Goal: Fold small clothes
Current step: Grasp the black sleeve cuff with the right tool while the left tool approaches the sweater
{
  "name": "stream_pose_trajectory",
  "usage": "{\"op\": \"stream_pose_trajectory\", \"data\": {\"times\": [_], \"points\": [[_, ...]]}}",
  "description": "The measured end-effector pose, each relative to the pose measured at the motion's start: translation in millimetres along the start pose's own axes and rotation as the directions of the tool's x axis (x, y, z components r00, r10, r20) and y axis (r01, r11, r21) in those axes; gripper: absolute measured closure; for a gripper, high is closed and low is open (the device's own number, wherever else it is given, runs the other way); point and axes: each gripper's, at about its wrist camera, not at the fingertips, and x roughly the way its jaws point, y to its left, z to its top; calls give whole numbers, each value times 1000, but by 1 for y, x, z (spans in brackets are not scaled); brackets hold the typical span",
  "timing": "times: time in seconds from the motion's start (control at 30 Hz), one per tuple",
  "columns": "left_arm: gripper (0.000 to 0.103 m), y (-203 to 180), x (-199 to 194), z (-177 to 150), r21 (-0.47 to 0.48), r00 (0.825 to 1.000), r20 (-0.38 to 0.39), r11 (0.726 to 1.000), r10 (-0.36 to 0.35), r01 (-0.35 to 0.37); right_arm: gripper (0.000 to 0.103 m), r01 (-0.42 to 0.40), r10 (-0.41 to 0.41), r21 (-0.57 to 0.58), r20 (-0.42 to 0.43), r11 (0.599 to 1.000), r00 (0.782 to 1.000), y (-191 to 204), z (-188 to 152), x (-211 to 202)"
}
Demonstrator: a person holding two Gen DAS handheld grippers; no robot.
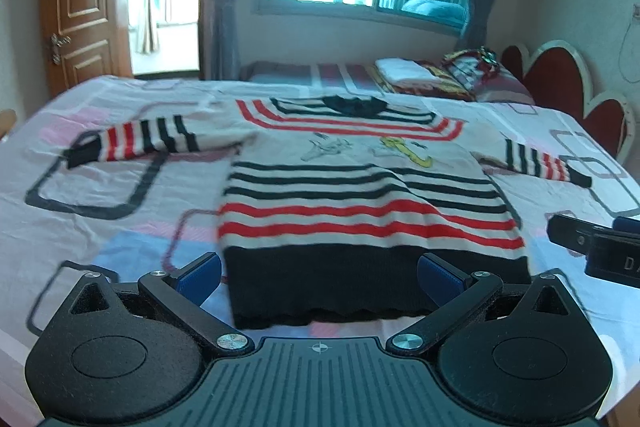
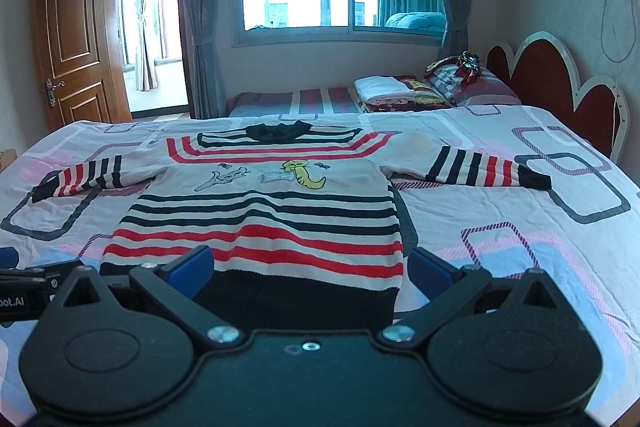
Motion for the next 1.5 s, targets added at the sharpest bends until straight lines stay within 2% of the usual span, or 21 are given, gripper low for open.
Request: {"op": "stream_pose_trajectory", "data": {"times": [0.17, 0.3, 0.4, 0.5, 0.57, 0.6, 0.67, 0.77, 0.87, 0.93, 1.0, 1.1, 1.17, 1.37, 1.5], "points": [[0, -4, 14, 6, -12, 1000, -5, 1000, 0, 0, 1, 13, -13, 23, 0, 1000, 1000, -14, 2, 14], [0, 1, 39, 17, -41, 998, -30, 998, -50, 49, 1, 24, -25, 77, 8, 997, 1000, -40, 6, 26], [0, 5, 69, 33, -44, 998, -33, 998, -47, 46, 1, 47, -51, 155, 17, 987, 999, -71, 13, 43], [0, 14, 101, 53, -57, 993, -33, 992, -114, 112, 1, 107, -116, 240, 23, 965, 993, -112, 25, 70], [0, 17, 124, 67, -63, 995, -35, 994, -92, 90, 2, 109, -126, 305, 34, 946, 992, -144, 33, 92], [0, 17, 135, 73, -61, 996, -43, 996, -73, 70, 4, 98, -117, 349, 33, 932, 993, -161, 37, 105], [0, 22, 157, 83, -74, 998, -45, 997, -38, 35, 22, 82, -107, 442, 32, 893, 994, -196, 46, 132], [0, 31, 182, 93, -91, 998, -52, 996, -23, 18, 36, 76, -108, 573, 22, 816, 994, -250, 51, 179], [0, 38, 204, 96, -90, 997, -78, 996, -1, -6, 52, 83, -118, 720, -1, 689, 993, -304, 40, 227], [0, 41, 218, 96, -83, 995, -101, 996, 18, -26, 54, 90, -125, 796, -19, 599, 992, -332, 27, 255], [0, 46, 232, 96, -86, 993, -119, 996, 27, -38, 55, 90, -124, 833, -26, 546, 992, -350, 17, 276], [0, 52, 250, 98, -106, 990, -137, 993, 37, -52, 55, 63, -71, 854, -30, 516, 997, -359, 6, 300], [0, 52, 263, 99, -115, 988, -149, 992, 39, -57, 55, 44, -68, 847, -9, 529, 998, -358, 7, 307], [0, 37, 291, 105, -121, 985, -170, 992, 9, -30, 53, -26, -46, 877, 55, 480, 997, -363, 14, 324], [0, 28, 300, 110, -107, 987, -159, 994, -1, -16, 55, -118, -8, 917, 131, 380, 991, -367, -2, 312]]}}
